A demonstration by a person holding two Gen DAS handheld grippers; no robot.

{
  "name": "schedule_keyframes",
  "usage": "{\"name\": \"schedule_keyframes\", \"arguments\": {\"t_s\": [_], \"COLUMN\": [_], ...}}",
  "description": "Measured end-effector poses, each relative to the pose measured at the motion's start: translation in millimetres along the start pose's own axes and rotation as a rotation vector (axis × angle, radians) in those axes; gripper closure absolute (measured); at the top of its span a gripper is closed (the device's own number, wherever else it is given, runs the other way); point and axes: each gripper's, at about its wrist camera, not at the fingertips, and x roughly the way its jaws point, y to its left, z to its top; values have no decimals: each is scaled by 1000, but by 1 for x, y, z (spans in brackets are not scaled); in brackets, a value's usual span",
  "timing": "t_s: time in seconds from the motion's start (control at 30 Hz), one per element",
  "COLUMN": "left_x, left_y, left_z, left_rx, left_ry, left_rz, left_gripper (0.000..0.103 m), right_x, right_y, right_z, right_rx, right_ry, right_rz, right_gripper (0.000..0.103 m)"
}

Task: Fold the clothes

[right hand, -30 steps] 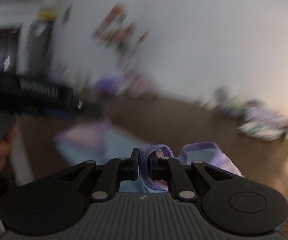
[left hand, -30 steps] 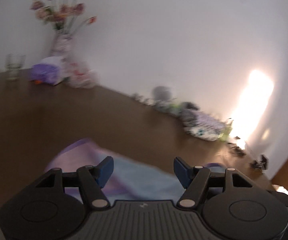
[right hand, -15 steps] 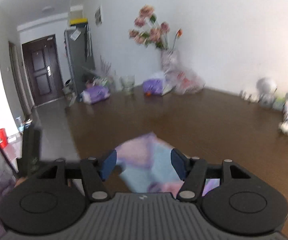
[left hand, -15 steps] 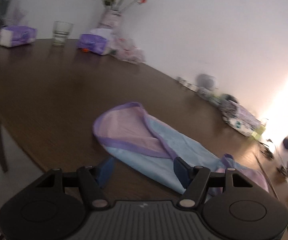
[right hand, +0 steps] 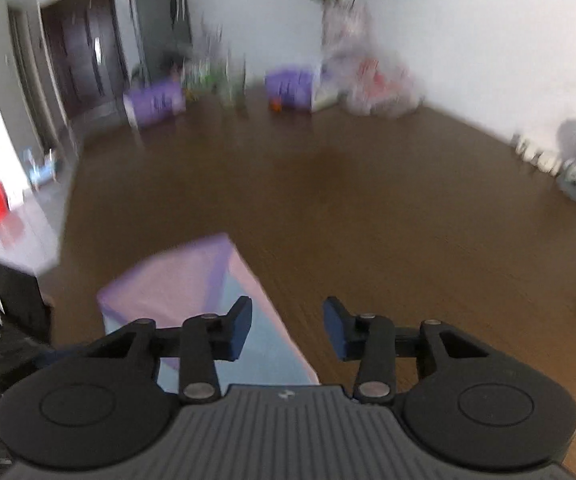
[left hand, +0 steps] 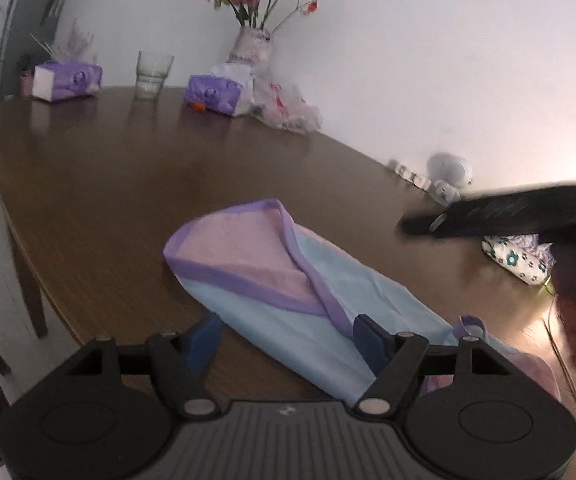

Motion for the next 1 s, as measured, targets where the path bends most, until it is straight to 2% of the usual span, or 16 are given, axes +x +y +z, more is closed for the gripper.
{"name": "schedule_keyframes", "arguments": {"t_s": [0.07, 0.1, 0.2, 0.27, 0.3, 0.33, 0.37, 0.47, 0.57, 0.7, 0.77, 0.9, 0.97, 1.0], "left_x": [1, 2, 6, 10, 13, 17, 20, 40, 71, 122, 143, 183, 194, 193], "left_y": [-3, -5, -9, -8, -7, -7, -7, -17, -47, -100, -131, -189, -209, -212], "left_z": [0, -1, -2, -1, 1, 3, 5, 16, 32, 55, 62, 64, 62, 63], "left_rx": [16, 34, 95, 100, 107, 116, 124, 200, 331, 378, 404, 457, 466, 449], "left_ry": [5, 6, 9, 10, 11, 11, 11, 39, 114, 247, 281, 254, 238, 227], "left_rz": [-1, -2, -1, -2, -1, 3, 6, -21, -102, -217, -281, -386, -384, -384], "left_gripper": [37, 50, 79, 84, 91, 94, 95, 95, 96, 98, 99, 99, 97, 92], "right_x": [19, 23, 33, 34, 35, 32, 31, 26, 12, -18, -38, -80, -101, -113], "right_y": [2, 4, 6, 11, 12, 14, 11, -4, -34, -85, -115, -159, -169, -168], "right_z": [-4, -7, -14, -22, -24, -29, -30, -34, -43, -72, -93, -137, -156, -164], "right_rx": [-23, -32, -36, -68, -86, -86, -56, 46, 202, 450, 603, 850, 964, 1000], "right_ry": [59, 71, 76, 48, 37, 30, 31, 21, 10, -30, -76, -197, -270, -311], "right_rz": [27, 33, 49, 38, 23, 7, -9, -102, -191, -289, -344, -471, -507, -497], "right_gripper": [62, 62, 62, 66, 74, 91, 98, 99, 100, 100, 100, 100, 98, 96]}}
